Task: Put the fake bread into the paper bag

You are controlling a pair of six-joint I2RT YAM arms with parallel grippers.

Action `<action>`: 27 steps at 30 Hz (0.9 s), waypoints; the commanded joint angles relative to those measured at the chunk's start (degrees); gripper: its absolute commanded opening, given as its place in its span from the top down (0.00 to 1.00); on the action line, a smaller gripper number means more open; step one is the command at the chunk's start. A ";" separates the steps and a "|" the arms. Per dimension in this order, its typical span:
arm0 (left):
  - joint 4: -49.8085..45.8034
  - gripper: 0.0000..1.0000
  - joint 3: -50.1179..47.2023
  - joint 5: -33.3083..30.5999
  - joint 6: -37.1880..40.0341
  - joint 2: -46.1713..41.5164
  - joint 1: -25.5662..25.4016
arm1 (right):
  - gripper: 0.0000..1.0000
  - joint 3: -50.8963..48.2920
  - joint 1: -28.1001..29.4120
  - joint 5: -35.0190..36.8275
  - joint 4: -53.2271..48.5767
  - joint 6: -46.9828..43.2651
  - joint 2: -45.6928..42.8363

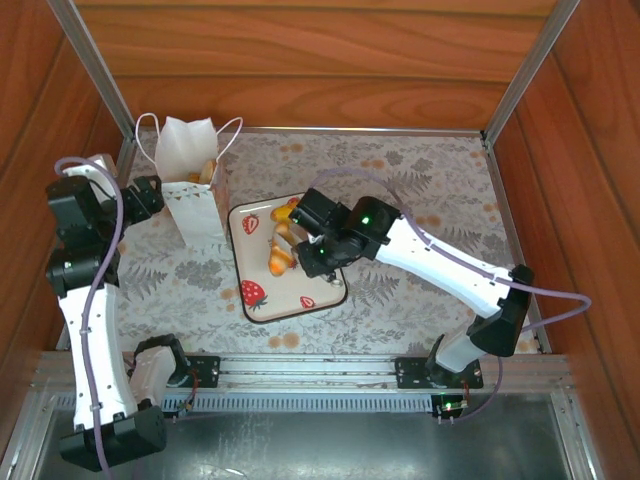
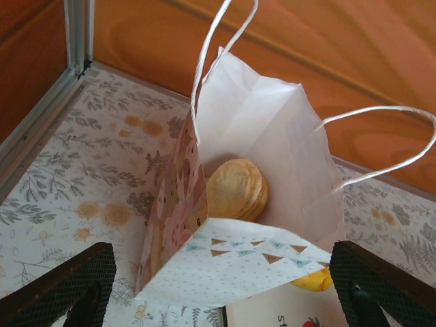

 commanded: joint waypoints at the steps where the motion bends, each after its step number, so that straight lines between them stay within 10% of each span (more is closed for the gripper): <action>1: -1.18 0.14 3.29 3.52 -0.26 3.31 1.44 | 0.73 5.20 0.52 4.36 -0.51 -4.95 -1.73; 27: 10.37 0.45 12.03 3.68 -8.26 22.56 2.29 | 0.71 50.10 -0.77 7.96 9.34 -33.73 25.68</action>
